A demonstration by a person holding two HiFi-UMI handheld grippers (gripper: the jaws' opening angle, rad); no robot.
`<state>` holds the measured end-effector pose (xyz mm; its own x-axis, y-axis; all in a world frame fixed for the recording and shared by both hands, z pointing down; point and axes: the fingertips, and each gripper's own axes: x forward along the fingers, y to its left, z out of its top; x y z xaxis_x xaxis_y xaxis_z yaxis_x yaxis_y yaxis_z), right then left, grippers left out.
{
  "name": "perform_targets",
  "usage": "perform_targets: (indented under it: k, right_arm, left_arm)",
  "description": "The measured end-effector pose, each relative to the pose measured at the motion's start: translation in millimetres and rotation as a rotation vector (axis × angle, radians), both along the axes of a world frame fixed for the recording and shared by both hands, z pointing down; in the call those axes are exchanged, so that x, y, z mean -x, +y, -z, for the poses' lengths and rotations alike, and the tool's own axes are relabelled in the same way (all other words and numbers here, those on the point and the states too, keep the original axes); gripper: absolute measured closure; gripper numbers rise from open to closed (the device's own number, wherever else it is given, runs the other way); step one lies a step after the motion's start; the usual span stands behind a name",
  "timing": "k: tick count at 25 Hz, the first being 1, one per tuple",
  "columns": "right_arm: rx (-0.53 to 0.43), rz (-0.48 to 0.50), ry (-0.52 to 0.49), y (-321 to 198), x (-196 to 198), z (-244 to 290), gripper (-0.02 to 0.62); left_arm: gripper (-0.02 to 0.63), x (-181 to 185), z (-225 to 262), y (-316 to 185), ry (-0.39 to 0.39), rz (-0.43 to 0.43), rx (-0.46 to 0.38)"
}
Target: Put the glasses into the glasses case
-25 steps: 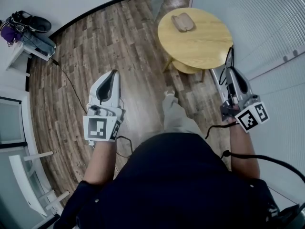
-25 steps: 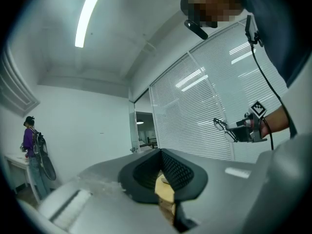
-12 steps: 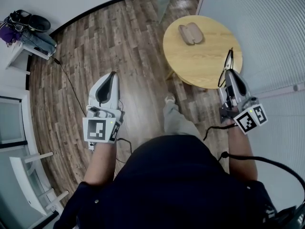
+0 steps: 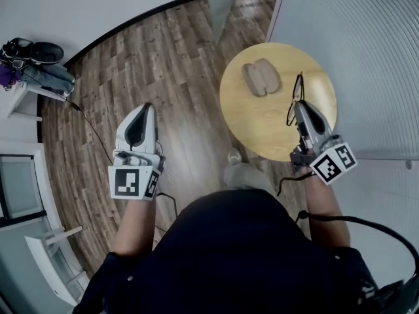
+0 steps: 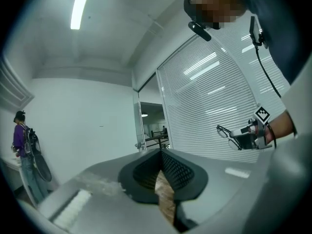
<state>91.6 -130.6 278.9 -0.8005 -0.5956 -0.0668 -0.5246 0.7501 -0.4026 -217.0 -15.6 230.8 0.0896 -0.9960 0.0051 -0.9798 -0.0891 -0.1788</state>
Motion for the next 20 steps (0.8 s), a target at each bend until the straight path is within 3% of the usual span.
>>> perform_targets:
  k: [11, 20]
  right_arm:
    - [0.058, 0.010, 0.062, -124.4, 32.6, -1.4, 0.568]
    - [0.085, -0.031, 0.155, -149.4, 57.8, -26.3, 0.568]
  left_arm:
    - [0.604, 3.6, 7.2, -150.5, 0.003, -0.096, -0.001]
    - [0.604, 25.2, -19.4, -195.5, 0.051, -0.168, 0.024]
